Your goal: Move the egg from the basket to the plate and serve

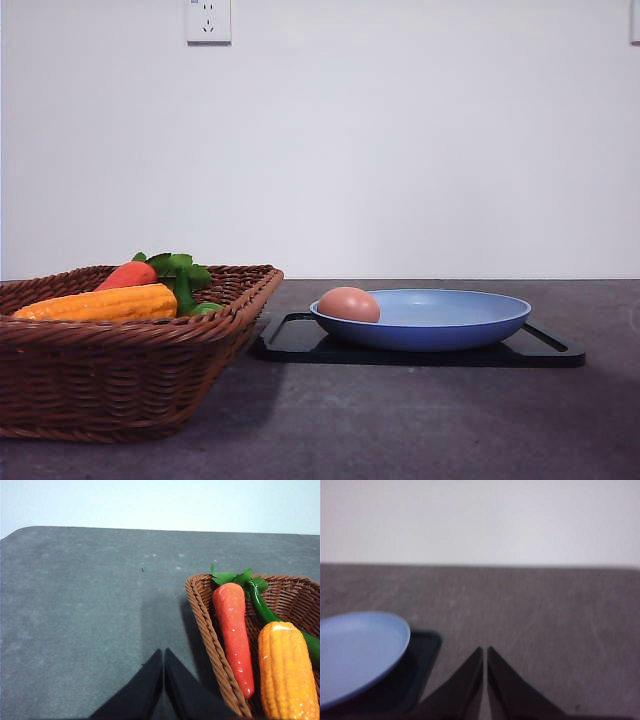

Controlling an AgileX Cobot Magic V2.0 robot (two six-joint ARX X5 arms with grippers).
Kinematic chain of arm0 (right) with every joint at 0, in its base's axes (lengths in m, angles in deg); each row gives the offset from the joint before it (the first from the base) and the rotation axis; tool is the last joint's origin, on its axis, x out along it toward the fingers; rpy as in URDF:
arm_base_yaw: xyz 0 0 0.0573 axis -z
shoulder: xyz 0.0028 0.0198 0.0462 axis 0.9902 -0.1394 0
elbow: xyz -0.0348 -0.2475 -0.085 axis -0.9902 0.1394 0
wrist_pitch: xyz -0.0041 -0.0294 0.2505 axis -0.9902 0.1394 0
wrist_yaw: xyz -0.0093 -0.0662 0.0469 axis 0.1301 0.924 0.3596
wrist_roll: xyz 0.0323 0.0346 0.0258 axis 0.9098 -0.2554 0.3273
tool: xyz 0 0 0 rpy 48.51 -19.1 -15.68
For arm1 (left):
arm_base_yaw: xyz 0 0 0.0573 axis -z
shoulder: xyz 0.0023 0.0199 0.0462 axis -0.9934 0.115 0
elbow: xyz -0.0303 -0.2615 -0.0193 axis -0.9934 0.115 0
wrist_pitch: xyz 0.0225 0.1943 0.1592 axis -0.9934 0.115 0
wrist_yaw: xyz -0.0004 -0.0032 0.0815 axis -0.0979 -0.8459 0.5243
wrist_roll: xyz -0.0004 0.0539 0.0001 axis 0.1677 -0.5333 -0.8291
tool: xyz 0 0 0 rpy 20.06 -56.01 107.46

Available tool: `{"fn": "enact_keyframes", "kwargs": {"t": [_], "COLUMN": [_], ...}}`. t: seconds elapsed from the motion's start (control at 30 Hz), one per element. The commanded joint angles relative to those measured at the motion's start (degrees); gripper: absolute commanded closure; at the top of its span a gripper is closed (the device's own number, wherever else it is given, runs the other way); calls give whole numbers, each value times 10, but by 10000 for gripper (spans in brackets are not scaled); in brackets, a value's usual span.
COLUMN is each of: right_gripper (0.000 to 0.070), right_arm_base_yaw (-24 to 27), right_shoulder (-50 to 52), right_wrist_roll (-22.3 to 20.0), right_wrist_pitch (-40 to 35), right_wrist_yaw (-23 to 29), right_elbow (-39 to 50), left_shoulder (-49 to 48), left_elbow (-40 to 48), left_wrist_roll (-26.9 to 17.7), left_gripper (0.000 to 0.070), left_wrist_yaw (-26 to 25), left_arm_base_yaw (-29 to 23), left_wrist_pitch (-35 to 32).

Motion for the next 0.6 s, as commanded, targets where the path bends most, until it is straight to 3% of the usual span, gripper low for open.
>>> {"fn": "enact_keyframes", "kwargs": {"t": [0.0, 0.2, 0.57], "right_gripper": [700, 700, 700], "right_arm_base_yaw": [1, -2, -2], "right_shoulder": [2, -1, -1], "right_wrist_roll": [25, 65, 63], "right_wrist_pitch": [18, 55, 46], "right_wrist_yaw": [-1, -4, 2], "right_elbow": [3, 2, 2], "left_shoulder": [-1, -1, -1], "left_elbow": [16, 16, 16], "left_wrist_roll": [1, 1, 1], "left_gripper": [700, 700, 700], "left_wrist_yaw": [-1, -1, -1], "left_arm_base_yaw": [0, 0, 0], "left_wrist_pitch": [0, 0, 0]}}
